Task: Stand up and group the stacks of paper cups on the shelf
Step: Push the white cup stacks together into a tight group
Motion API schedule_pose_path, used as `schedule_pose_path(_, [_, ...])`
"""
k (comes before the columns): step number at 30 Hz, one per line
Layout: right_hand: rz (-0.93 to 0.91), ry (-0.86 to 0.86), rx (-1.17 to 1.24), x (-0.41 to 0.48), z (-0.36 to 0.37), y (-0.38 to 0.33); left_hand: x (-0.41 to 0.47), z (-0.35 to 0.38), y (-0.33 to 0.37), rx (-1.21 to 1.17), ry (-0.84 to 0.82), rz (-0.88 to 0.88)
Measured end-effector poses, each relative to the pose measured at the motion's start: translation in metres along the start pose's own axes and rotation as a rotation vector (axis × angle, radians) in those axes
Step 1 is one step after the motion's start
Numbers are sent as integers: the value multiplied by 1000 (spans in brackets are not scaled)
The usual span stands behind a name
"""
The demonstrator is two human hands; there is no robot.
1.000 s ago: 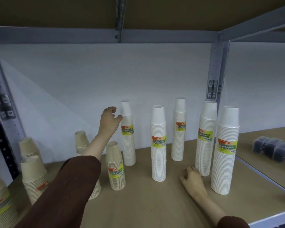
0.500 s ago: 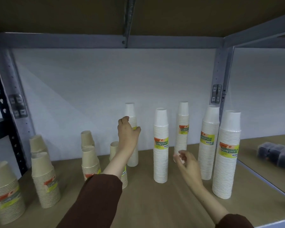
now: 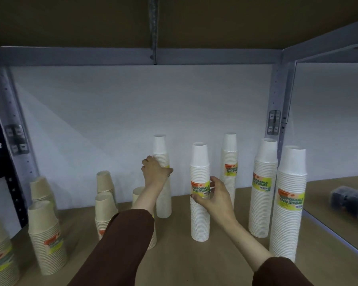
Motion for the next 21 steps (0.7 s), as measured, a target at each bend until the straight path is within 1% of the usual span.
schedule_pose_path(6, [-47, -1, 40, -1, 2, -1, 5, 3, -1, 21, 6, 6])
schedule_pose_path(15, [-2, -2, 82, -2, -2, -3, 10, 6, 4, 71, -16, -21])
schedule_pose_path(18, [4, 9, 91, -1, -7, -4, 7, 7, 7, 50, -8, 4])
schedule_pose_path(21, [-4, 27, 89, 3, -15, -5, -1, 10, 13, 7, 2, 75])
Point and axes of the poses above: each hand's wrist, its own x-axis towards the middle knuckle, its own z-axis out of the palm, y = z × x, the point moved 6 cm from there along x, towards the middle knuckle, and after that the axes turned 2 degrees about -z, right-handed, at the moved point
